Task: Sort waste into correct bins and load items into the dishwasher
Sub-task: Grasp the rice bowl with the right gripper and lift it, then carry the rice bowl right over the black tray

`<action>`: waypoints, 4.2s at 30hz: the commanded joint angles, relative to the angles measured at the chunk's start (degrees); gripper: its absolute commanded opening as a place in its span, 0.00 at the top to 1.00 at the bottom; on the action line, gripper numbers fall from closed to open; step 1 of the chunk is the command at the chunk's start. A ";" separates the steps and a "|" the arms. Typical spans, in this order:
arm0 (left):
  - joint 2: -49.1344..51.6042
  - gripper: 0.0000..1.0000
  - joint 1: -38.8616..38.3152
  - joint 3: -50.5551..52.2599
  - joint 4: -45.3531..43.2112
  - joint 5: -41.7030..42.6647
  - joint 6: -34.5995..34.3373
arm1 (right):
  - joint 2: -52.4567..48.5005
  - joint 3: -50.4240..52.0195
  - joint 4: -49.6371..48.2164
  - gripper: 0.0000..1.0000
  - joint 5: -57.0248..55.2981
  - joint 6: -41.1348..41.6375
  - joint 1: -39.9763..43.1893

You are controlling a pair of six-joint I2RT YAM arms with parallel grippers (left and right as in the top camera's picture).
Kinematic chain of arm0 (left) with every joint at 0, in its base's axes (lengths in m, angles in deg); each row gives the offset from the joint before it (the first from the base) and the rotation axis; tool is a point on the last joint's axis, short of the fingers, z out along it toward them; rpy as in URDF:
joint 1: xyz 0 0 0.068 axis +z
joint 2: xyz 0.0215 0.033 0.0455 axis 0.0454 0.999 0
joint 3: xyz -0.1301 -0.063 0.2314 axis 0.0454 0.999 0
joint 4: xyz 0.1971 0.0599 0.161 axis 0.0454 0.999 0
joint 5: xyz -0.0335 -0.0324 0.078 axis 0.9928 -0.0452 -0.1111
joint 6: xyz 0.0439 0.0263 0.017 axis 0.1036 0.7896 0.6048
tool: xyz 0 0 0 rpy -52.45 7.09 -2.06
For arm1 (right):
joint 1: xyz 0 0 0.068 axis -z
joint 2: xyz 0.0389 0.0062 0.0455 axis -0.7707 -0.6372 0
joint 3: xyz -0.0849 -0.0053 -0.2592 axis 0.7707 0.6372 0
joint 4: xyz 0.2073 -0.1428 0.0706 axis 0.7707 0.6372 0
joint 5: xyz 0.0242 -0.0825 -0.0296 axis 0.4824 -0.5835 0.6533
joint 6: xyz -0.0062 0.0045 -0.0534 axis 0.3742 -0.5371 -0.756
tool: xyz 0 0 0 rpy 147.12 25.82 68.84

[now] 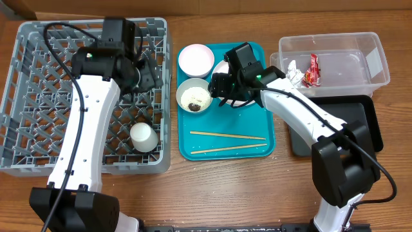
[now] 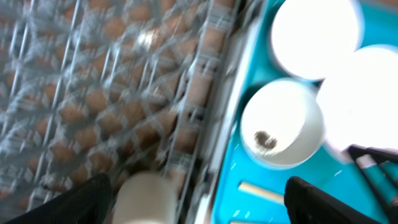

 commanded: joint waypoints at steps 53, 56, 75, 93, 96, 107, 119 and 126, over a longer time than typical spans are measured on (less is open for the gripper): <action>7.52 0.00 12.66 -16.61 -4.11 2.25 10.71 | -26.18 -42.03 12.33 0.48 -15.34 11.61 -10.27; 7.52 0.00 12.66 -16.61 -4.11 2.25 10.71 | -27.23 -42.03 12.66 0.48 -15.67 13.00 -10.86; 7.52 0.00 12.74 -16.61 -4.11 2.25 10.71 | -32.02 -41.90 22.38 0.68 -15.52 14.19 -11.63; 7.52 0.00 12.74 -16.61 -4.11 2.25 10.71 | -25.46 -41.94 45.44 0.96 -13.07 9.01 -11.82; 7.52 0.00 12.74 -16.61 -4.11 2.25 10.71 | -22.99 -41.97 48.33 0.96 -12.20 5.29 -12.17; 7.52 0.00 12.74 -16.61 -4.11 2.25 10.71 | -4.17 -41.88 58.12 0.96 -16.41 1.97 -12.09; 7.52 0.00 12.76 -16.61 -4.11 2.25 10.71 | 6.47 -36.41 62.51 0.96 -20.00 -0.11 -5.46; 7.52 0.00 12.74 -16.61 -4.11 2.25 10.71 | 12.55 -22.34 58.34 0.96 -19.65 -2.60 3.74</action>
